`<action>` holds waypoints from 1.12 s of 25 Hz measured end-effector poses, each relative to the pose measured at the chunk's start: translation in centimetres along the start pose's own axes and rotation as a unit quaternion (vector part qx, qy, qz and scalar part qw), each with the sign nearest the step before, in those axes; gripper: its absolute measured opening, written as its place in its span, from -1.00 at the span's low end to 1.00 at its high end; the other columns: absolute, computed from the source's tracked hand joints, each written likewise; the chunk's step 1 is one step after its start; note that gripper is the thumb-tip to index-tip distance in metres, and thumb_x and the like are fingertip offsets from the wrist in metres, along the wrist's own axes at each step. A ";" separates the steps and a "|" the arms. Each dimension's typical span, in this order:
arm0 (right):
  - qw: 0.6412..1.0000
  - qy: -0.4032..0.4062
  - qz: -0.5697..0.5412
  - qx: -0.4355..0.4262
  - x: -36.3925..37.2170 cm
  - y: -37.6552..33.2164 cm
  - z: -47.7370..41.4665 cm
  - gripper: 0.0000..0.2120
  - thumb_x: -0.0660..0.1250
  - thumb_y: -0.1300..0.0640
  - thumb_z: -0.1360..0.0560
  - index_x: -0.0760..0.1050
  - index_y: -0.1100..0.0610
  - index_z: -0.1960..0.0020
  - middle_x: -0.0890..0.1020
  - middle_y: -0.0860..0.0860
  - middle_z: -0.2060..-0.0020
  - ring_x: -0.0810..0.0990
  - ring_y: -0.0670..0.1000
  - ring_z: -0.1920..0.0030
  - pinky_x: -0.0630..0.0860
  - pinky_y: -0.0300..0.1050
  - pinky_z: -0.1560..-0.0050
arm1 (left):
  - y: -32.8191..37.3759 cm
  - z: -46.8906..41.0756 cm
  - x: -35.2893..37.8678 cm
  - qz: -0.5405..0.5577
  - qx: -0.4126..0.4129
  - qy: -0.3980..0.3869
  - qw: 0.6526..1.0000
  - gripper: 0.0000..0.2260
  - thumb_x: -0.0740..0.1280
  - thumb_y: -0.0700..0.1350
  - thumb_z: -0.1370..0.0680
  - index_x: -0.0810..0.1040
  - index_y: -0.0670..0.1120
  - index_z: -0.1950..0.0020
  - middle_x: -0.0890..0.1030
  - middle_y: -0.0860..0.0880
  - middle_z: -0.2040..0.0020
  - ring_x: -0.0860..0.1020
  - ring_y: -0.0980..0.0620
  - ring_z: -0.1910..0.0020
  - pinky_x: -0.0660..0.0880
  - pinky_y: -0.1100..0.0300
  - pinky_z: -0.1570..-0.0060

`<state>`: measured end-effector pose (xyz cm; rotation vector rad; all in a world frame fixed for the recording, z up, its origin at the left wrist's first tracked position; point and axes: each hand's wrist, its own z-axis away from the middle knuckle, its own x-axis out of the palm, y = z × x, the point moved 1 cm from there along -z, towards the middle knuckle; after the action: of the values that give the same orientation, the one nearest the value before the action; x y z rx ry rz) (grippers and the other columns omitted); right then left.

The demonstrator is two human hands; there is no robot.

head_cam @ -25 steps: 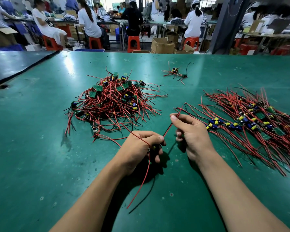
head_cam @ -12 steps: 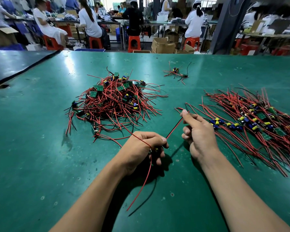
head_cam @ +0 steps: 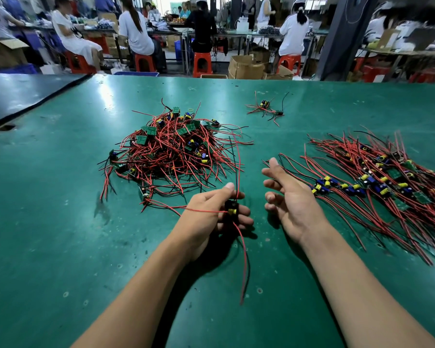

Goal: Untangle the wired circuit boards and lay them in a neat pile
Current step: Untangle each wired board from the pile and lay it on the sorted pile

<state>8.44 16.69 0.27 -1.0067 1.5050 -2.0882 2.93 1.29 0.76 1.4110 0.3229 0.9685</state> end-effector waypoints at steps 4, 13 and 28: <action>0.997 -0.030 0.070 -0.026 -0.3 0.9 -0.1 -0.90 0.43 0.06 -0.53 0.61 0.10 0.06 0.52 -0.05 0.38 0.40 -0.12 0.51 0.29 -0.27 0.52 | 0.2 -0.1 -0.3 0.069 -0.009 0.012 0.997 -0.82 0.24 -0.19 -0.61 0.50 -0.25 -0.16 0.67 -0.26 0.12 0.68 -0.12 0.23 0.63 0.03 0.12; 0.916 -0.188 0.320 -0.150 1.3 1.5 2.5 -0.75 0.54 -0.08 -0.41 0.64 0.10 0.17 0.67 -0.04 0.36 0.53 -0.13 0.38 0.44 -0.26 0.34 | 0.9 -0.3 -0.6 0.131 0.062 0.034 0.989 -0.78 0.28 -0.17 -0.61 0.49 -0.15 -0.25 0.69 -0.01 -0.12 0.66 0.08 0.21 0.52 0.31 0.41; 0.990 -0.107 0.076 0.047 2.9 0.6 2.9 -0.66 0.34 -0.11 -0.56 0.49 0.03 0.32 0.44 -0.05 0.43 0.31 -0.10 0.54 0.23 -0.28 0.54 | 0.5 -0.5 -0.8 0.131 0.053 0.028 0.990 -0.63 0.39 -0.27 -0.47 0.50 -0.13 -0.26 0.69 -0.07 -0.11 0.63 0.01 0.02 0.57 0.23 0.13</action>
<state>8.57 12.69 1.20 -1.0112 1.3211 -1.8639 1.87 0.97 0.83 1.5518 0.2375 1.2221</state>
